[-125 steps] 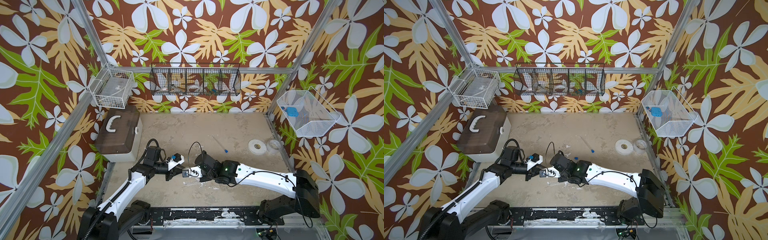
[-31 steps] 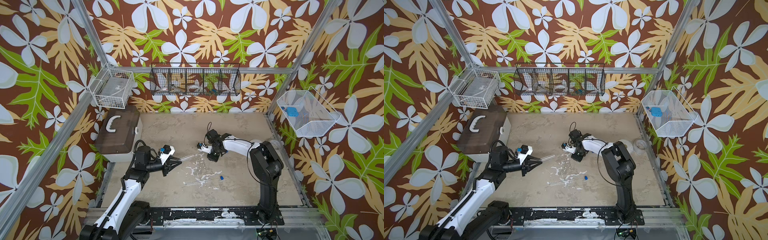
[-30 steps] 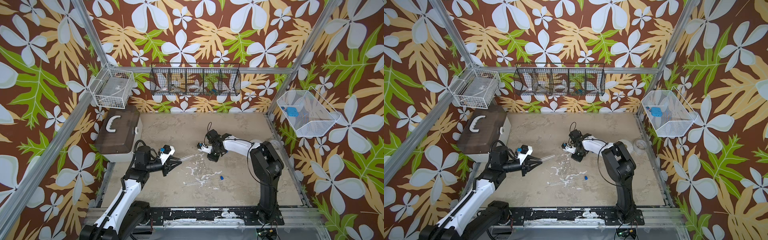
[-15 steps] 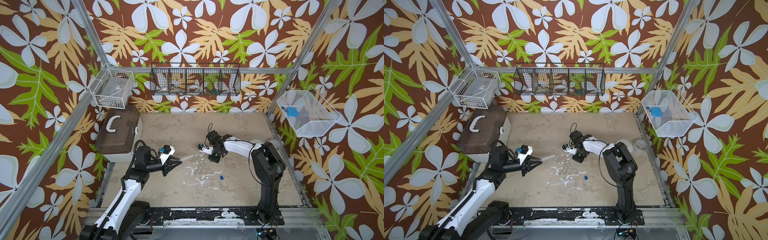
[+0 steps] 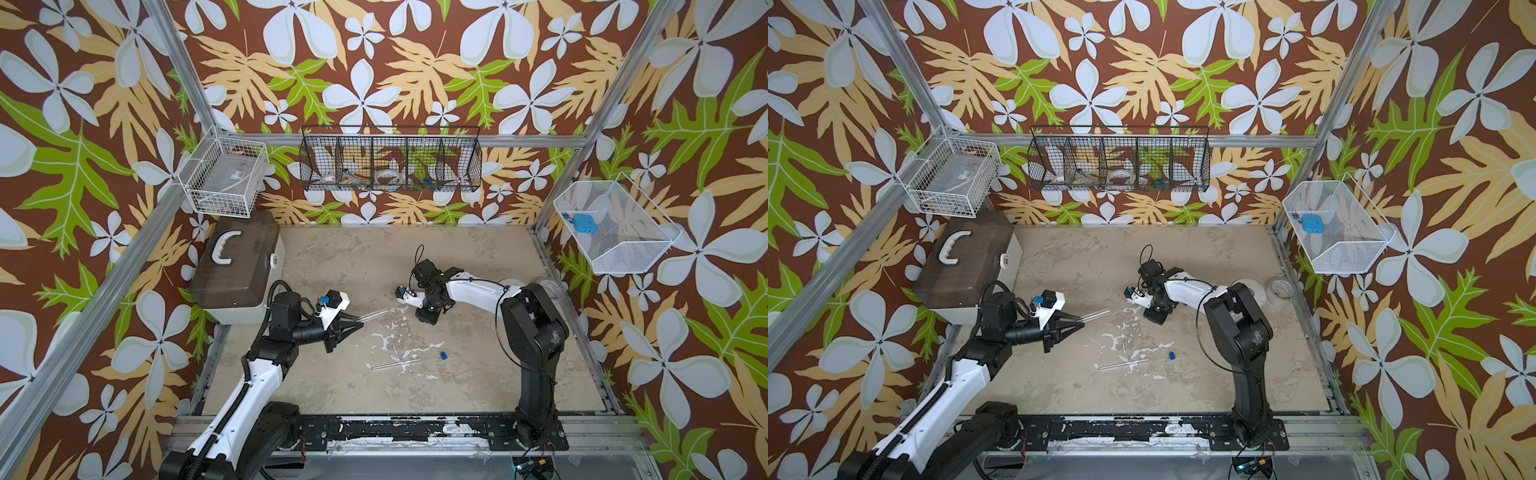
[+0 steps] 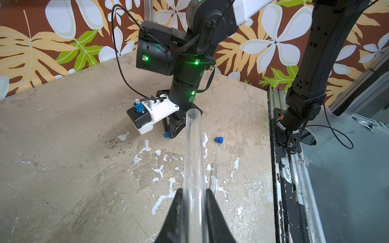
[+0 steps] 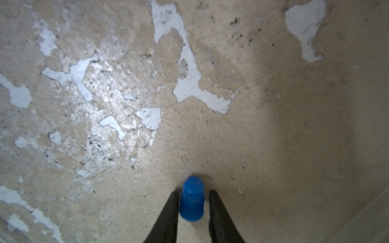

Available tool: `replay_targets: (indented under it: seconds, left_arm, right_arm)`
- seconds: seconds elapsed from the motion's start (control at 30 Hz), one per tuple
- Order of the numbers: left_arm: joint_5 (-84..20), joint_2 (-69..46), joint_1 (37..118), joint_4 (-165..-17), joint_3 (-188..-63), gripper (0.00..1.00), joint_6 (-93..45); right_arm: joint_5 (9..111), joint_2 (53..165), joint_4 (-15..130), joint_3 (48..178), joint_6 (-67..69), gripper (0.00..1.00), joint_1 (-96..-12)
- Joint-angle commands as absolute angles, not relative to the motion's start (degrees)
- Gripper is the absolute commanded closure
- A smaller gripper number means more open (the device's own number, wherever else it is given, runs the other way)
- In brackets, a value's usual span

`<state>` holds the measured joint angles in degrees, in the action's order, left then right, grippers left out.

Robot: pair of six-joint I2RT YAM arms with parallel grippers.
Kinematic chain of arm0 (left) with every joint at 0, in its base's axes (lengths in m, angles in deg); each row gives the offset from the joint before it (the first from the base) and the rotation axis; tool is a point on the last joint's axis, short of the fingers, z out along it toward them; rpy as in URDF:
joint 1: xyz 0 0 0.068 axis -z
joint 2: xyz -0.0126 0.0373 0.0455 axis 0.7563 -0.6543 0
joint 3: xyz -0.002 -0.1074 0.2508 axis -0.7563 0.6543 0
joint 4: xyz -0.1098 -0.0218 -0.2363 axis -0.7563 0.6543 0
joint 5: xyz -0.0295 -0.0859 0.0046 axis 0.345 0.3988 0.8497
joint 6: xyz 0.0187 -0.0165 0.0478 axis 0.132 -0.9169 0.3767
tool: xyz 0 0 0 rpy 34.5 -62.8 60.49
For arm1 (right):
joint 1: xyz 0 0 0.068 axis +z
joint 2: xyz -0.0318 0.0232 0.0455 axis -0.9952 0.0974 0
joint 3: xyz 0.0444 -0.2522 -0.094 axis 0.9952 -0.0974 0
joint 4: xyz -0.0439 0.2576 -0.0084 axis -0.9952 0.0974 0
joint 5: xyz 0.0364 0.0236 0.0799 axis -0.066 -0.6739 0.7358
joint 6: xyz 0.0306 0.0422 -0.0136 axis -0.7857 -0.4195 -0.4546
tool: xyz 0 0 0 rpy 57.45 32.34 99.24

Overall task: Insert stoppers into test tubes
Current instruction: Pick up the stopper from the center of the board.

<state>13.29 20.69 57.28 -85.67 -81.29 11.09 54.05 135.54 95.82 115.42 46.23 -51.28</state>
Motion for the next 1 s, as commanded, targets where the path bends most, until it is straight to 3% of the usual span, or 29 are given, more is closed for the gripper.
replay_targets:
  seconds: [0.0,0.57,0.97]
  left_arm:
    - [13.87,20.90,57.39,-85.92,-81.47,0.95,11.38]
    - [13.52,20.67,57.39,-86.15,-81.13,0.95,11.98]
    - [12.90,19.10,58.78,-80.03,-82.63,0.96,21.83]
  right_arm:
    - [54.24,136.01,96.97,115.30,46.03,0.74,-51.27]
    - [53.97,132.33,96.40,114.77,46.45,0.82,-51.27]
    - [57.20,115.04,91.16,106.86,52.19,0.82,-45.64]
